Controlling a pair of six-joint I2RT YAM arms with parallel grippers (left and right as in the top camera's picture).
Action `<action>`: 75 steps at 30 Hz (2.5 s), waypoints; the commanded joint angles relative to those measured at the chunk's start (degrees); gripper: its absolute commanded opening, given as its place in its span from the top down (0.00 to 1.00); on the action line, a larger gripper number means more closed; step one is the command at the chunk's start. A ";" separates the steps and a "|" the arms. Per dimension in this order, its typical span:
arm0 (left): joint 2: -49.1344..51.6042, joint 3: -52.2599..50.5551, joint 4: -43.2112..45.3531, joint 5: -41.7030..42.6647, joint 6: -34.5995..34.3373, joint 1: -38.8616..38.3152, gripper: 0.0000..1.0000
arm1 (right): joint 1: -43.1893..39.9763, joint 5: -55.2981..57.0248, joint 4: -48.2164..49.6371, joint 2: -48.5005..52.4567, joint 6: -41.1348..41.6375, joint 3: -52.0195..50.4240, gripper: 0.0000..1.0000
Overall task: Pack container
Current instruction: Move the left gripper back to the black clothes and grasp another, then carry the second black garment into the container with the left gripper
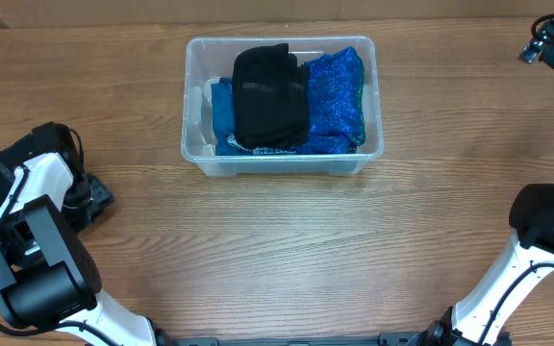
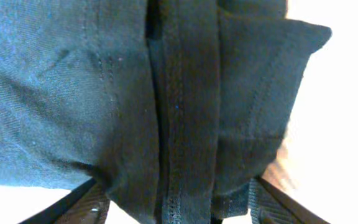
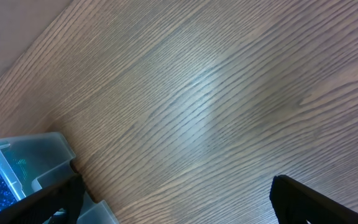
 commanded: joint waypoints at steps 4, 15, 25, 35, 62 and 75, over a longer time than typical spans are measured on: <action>1.38 -0.50 1.75 0.28 0.72 0.20 0.96 | 0.11 -0.02 0.22 -2.03 0.00 1.53 0.00; 1.36 21.11 -11.47 26.01 6.56 -2.86 0.96 | 0.11 -0.02 0.20 -2.03 0.00 1.53 0.00; 1.36 52.00 -25.57 26.05 14.05 -19.06 0.96 | 0.11 -0.02 0.20 -2.03 0.02 1.53 0.00; 1.36 68.35 -24.04 19.71 31.76 -36.06 0.96 | 0.11 -0.02 0.22 -2.03 0.00 1.53 0.00; 14.88 68.04 -16.28 18.69 35.26 -35.30 0.96 | 0.11 -0.02 0.24 -2.03 0.00 1.53 0.00; 14.88 68.04 -23.76 23.69 33.81 -34.75 0.72 | 0.11 -0.02 0.37 -2.03 0.00 1.53 0.00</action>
